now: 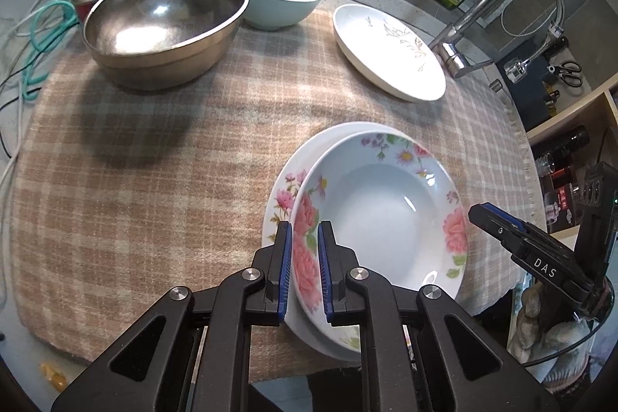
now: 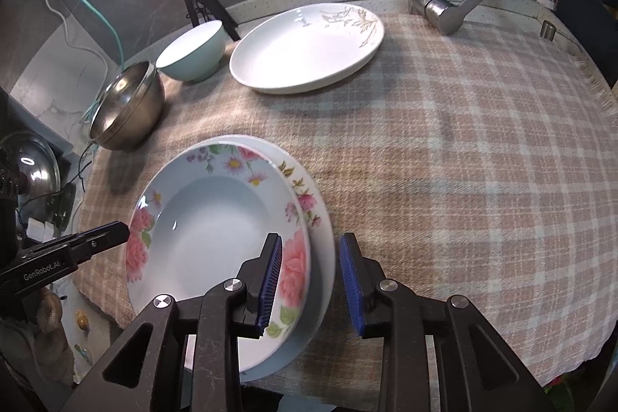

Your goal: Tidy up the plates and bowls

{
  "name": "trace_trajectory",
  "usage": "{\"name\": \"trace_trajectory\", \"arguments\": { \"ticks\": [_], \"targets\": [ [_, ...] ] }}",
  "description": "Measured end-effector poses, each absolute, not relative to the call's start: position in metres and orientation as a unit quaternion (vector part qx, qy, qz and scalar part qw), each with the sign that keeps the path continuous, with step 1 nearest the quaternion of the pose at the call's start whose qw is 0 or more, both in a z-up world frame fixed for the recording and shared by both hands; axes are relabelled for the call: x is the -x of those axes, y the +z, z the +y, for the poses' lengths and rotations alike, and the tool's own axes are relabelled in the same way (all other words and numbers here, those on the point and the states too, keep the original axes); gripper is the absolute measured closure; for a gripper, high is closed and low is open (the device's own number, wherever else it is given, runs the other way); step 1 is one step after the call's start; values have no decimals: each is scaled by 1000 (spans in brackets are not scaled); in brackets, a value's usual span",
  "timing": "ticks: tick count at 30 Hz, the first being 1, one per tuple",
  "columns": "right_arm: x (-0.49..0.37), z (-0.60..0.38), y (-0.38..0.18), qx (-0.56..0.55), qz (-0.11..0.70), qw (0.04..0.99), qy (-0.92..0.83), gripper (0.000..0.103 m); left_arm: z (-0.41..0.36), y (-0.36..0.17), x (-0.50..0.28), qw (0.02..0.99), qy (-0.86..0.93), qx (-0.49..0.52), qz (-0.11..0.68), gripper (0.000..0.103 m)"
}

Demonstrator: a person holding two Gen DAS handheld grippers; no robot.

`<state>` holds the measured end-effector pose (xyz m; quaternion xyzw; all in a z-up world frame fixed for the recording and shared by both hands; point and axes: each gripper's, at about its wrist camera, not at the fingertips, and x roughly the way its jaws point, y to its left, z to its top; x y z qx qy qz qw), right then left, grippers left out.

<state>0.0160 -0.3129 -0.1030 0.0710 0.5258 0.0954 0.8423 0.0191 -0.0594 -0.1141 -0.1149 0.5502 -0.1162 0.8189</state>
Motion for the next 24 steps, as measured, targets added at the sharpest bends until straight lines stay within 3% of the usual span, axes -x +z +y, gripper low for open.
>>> {"name": "trace_trajectory", "arguments": {
  "ticks": [11,24],
  "targets": [
    [-27,-348,-75,-97,476,870,83,69,-65,-90,-39,825,-129,133,533,91],
    [-70,-386,-44,-52,477,874,79,69,-99,-67,-76,841,-141,123,508,91]
  ]
}}
